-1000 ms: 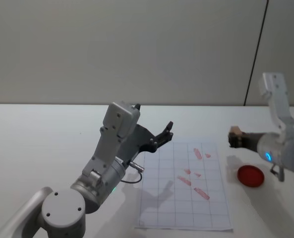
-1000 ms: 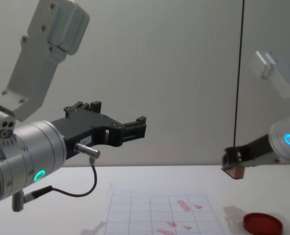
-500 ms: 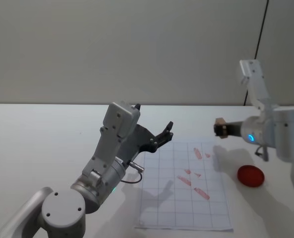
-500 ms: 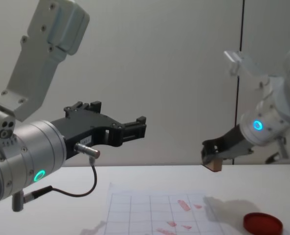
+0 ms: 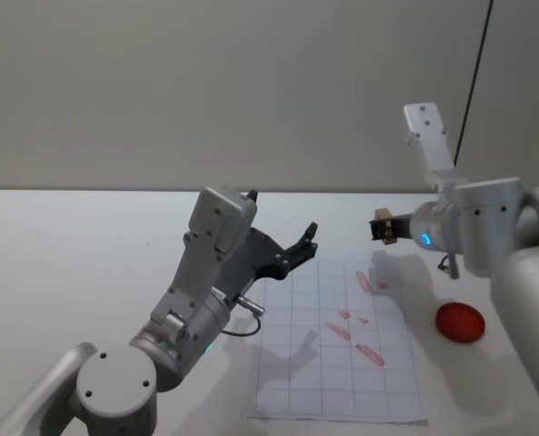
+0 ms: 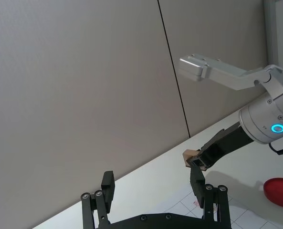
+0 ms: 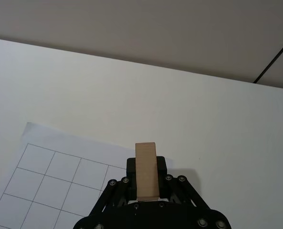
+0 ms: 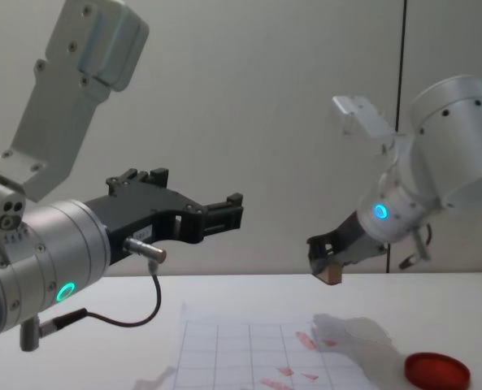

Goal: Use the one hand to pick up the stamp and affix it onto the A4 paper.

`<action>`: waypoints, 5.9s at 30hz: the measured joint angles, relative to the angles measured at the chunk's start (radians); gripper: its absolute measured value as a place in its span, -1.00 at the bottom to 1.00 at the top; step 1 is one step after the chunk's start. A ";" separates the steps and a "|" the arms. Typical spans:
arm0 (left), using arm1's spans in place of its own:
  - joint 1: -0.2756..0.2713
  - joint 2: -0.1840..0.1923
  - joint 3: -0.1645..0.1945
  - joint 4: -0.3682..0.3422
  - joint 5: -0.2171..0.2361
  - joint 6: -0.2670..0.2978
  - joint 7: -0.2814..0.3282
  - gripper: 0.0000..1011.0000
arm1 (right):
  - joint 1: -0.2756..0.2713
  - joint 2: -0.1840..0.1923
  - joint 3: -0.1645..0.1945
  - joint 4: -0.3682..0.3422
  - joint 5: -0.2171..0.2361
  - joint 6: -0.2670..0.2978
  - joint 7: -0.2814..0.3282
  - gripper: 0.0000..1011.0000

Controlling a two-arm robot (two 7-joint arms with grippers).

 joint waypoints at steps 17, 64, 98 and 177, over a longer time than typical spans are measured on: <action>0.000 0.000 0.000 0.000 0.000 0.000 0.000 0.98 | -0.007 -0.028 -0.044 0.050 0.018 -0.051 -0.069 -0.56; 0.000 0.000 0.000 0.000 0.000 0.000 0.000 0.98 | 0.033 -0.054 -0.017 0.233 0.081 -0.157 -0.204 -0.56; 0.000 0.000 0.000 0.000 0.000 0.000 0.000 0.98 | -0.035 -0.040 -0.024 0.172 0.033 -0.164 -0.178 -0.56; 0.000 0.000 0.000 0.000 0.000 0.000 0.000 0.98 | -0.300 0.031 0.028 -0.380 0.109 -0.117 -0.088 -0.56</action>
